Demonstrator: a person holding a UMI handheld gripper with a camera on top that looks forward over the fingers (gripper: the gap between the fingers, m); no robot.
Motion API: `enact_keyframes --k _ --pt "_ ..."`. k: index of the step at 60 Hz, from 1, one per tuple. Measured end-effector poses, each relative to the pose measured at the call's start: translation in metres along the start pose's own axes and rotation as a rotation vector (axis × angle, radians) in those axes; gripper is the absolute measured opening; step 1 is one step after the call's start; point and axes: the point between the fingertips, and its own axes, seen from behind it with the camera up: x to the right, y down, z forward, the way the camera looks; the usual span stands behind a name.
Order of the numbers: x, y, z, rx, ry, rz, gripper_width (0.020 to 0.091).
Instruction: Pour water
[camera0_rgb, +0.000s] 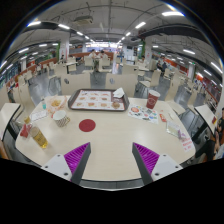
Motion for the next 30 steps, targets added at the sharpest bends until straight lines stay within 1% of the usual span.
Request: enact_keyframes --k 3,14,16,24,30 --pt "-0.006 -0.002 -0.004 -0.001 0.013 0.0 0.0852" --pt "-0.033 0.015 -0.02 -0.004 0.04 -0.004 0.0852" --pt "-0.037 0.02 -0.011 -0.006 0.041 -0.005 0.0854" --pt "-0.092 0.045 -0.019 -0.009 0.007 0.014 0.0857" --pt "-0.145 0.063 -0.022 -0.028 -0.035 0.037 0.0854"
